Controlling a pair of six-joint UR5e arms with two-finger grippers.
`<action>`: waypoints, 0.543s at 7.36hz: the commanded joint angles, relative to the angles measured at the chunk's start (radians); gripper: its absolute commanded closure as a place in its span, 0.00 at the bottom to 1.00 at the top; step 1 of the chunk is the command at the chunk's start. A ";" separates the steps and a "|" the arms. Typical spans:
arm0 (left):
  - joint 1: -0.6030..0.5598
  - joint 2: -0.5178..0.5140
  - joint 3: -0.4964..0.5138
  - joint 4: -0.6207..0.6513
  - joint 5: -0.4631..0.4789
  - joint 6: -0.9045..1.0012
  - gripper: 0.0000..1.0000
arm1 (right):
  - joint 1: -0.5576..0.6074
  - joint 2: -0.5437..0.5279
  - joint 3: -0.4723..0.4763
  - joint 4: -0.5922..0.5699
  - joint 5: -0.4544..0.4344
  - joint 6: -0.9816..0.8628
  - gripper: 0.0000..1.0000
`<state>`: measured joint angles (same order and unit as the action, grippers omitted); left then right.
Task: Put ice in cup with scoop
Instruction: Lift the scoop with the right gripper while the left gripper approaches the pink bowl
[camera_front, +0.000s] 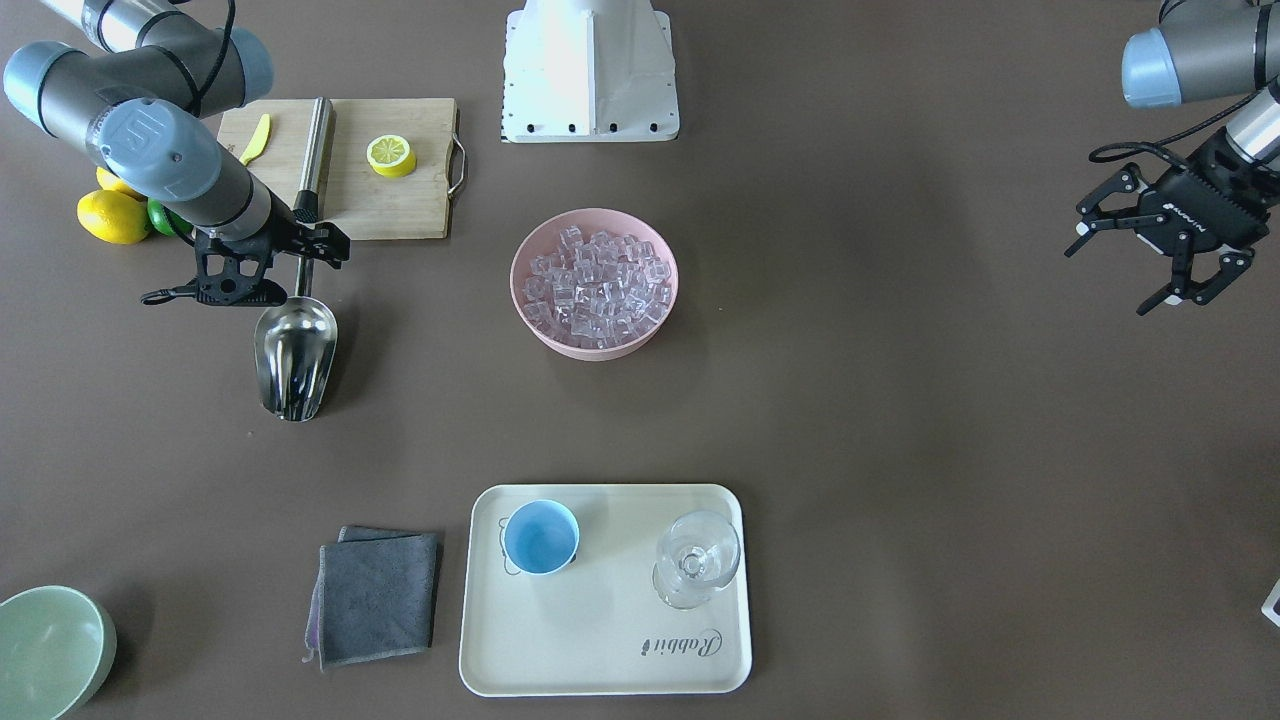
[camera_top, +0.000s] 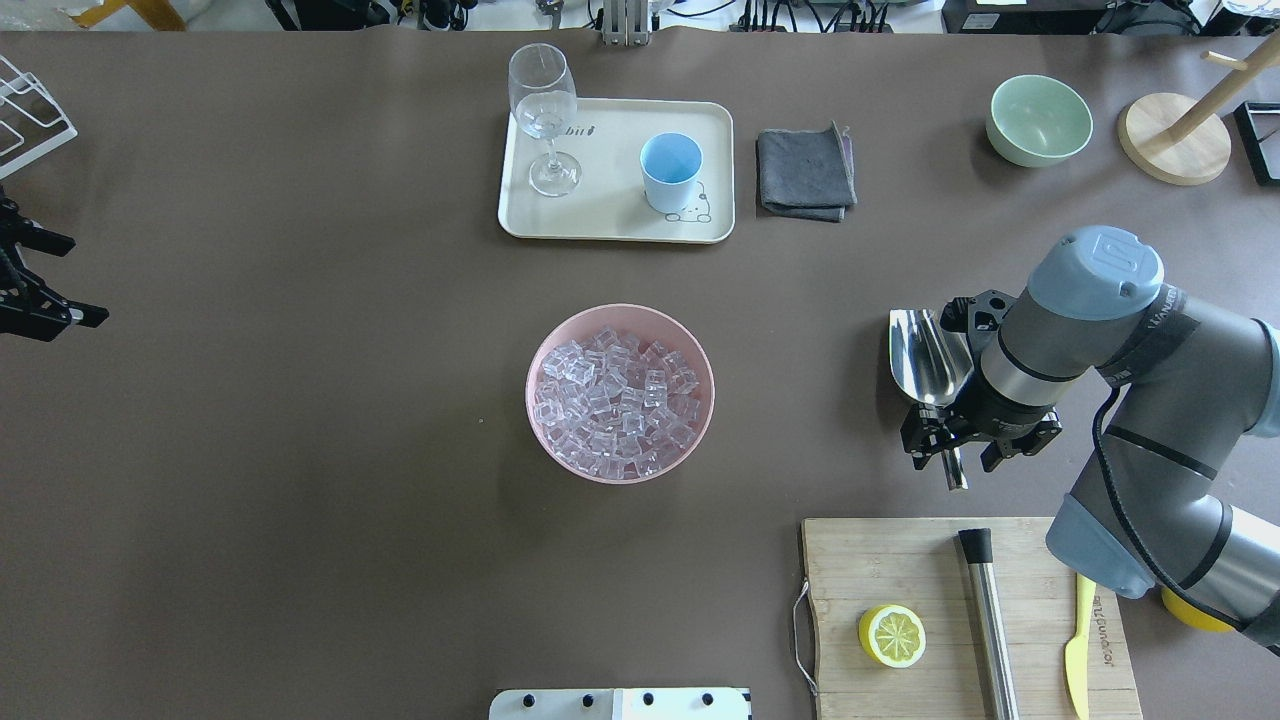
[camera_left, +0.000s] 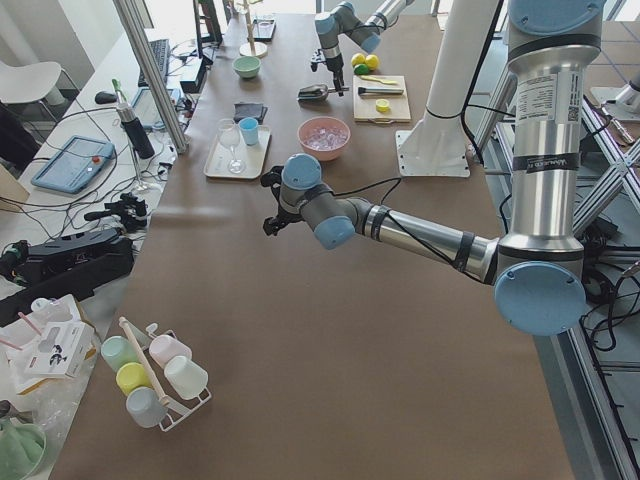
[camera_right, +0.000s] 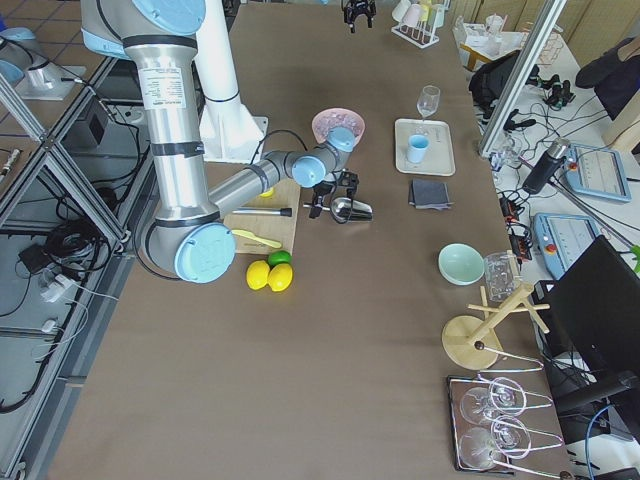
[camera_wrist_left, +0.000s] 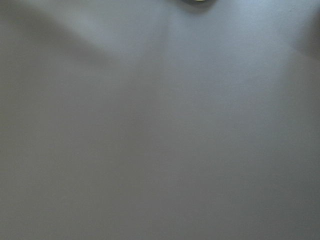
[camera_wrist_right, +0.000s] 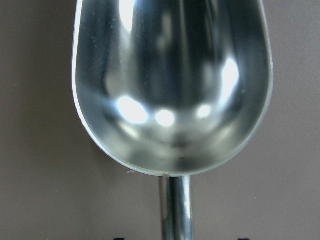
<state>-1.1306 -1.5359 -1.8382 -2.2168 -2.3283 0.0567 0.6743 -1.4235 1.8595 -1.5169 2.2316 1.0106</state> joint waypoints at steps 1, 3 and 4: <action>0.077 -0.004 -0.007 -0.111 0.030 0.000 0.02 | -0.001 0.002 0.009 0.000 0.000 0.013 0.43; 0.139 -0.029 -0.003 -0.171 0.070 0.002 0.02 | -0.001 0.000 0.010 0.000 0.002 0.013 0.46; 0.225 -0.055 0.007 -0.308 0.151 0.009 0.02 | -0.001 0.000 0.009 0.000 0.002 0.013 0.47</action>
<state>-1.0086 -1.5544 -1.8413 -2.3678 -2.2741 0.0579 0.6735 -1.4227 1.8688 -1.5171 2.2327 1.0230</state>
